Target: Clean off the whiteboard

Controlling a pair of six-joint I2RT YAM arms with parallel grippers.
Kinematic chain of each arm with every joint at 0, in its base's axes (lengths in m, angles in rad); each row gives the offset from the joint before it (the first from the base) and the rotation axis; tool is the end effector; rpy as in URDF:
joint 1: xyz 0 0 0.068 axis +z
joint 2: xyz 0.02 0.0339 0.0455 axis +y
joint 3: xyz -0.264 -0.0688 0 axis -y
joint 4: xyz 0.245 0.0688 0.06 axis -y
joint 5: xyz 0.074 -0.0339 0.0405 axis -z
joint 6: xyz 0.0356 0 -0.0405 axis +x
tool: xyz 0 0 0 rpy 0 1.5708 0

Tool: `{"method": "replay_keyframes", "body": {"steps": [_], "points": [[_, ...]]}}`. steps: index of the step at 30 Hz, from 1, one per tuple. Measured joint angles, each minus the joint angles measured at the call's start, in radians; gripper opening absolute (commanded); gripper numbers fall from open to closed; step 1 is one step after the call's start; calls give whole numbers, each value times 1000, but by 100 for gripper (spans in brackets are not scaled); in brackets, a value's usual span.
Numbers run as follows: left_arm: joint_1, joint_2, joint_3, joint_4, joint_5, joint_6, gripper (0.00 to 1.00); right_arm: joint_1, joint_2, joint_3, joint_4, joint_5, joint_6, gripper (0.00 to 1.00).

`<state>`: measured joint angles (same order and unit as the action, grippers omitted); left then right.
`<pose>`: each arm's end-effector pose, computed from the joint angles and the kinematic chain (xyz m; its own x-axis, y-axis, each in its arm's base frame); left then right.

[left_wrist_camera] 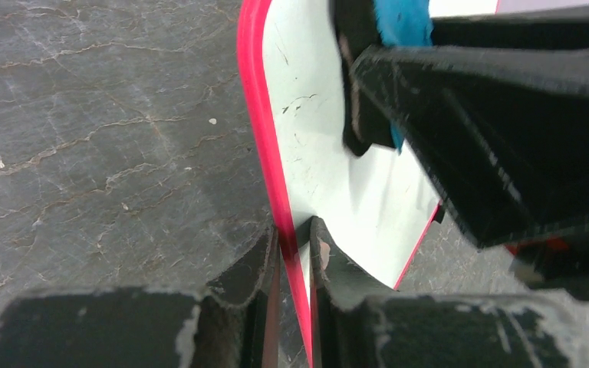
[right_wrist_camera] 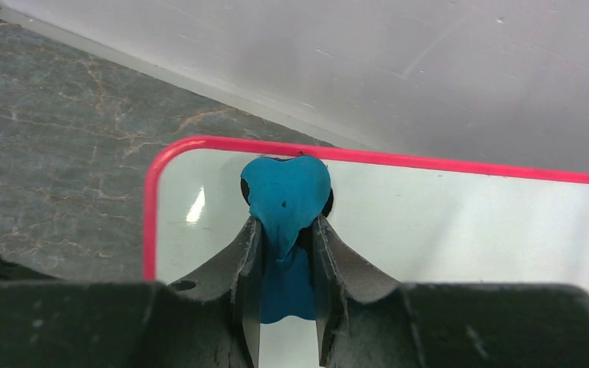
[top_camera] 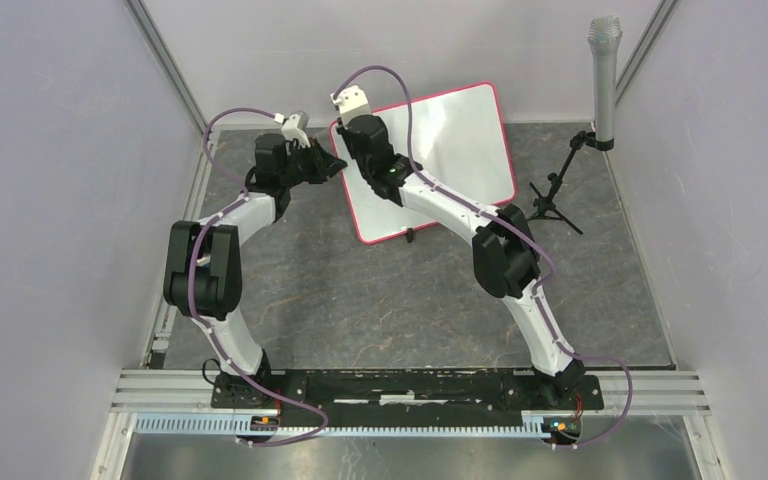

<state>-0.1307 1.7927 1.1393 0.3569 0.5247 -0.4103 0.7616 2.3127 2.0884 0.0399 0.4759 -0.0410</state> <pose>0.4035 -0.0710 0.2391 -0.5001 -0.2825 -0.8186 0.4235 0.7448 -0.5157 0.4125 0.3708 0.2927 -0.1208 -0.1655 -0.9788 -0.2926 0.9481 -0.1242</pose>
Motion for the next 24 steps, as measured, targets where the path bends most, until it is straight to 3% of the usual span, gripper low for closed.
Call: {"method": "replay_keyframes", "body": {"steps": [7,12,16,21,24], "points": [[-1,-7,-1,-14,-2,17,2,24,1,-32,31,-9,6,0],[-4,-7,-1,-21,-29,27,2,-50,-89,-220,121,-58,79,0],[-5,-7,-1,-21,-29,31,2,-180,-185,-390,174,-69,126,0],[-5,-7,-1,-21,-24,31,2,-327,-281,-597,203,-27,152,1],[-5,-8,-1,-23,-21,35,2,-340,-359,-729,206,2,153,1]]}}
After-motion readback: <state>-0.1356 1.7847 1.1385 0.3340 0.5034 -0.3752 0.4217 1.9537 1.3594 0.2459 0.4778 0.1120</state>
